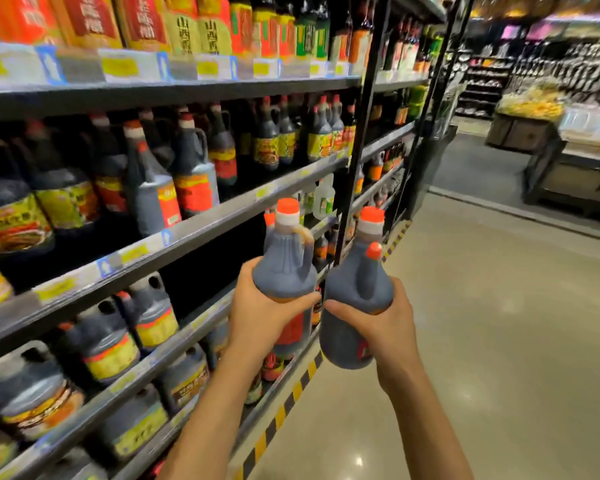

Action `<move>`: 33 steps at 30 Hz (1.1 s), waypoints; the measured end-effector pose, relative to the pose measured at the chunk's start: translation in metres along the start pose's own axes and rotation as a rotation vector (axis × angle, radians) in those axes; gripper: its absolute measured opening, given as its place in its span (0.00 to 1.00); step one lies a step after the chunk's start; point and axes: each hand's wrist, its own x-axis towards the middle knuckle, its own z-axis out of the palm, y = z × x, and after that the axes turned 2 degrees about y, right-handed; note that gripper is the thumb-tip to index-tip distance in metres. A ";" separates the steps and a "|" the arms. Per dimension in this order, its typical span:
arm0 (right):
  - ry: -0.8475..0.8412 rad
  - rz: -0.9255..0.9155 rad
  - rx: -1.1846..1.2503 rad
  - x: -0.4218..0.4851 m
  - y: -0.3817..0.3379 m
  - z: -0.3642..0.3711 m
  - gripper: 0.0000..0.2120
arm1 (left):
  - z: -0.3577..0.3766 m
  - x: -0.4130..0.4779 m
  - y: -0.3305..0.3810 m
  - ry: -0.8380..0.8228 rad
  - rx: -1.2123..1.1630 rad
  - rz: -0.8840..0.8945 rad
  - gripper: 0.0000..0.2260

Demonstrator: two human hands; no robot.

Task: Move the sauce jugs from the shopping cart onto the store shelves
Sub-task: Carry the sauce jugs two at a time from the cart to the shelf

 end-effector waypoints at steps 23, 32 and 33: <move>-0.601 -0.017 0.249 0.324 0.055 0.083 0.36 | 0.081 0.221 -0.005 0.592 0.201 0.115 0.33; -0.611 -0.139 0.360 0.377 0.045 0.145 0.38 | 0.051 0.307 -0.002 0.626 0.400 0.205 0.36; -0.593 -0.158 0.372 0.382 0.043 0.150 0.38 | 0.050 0.314 -0.004 0.619 0.414 0.202 0.35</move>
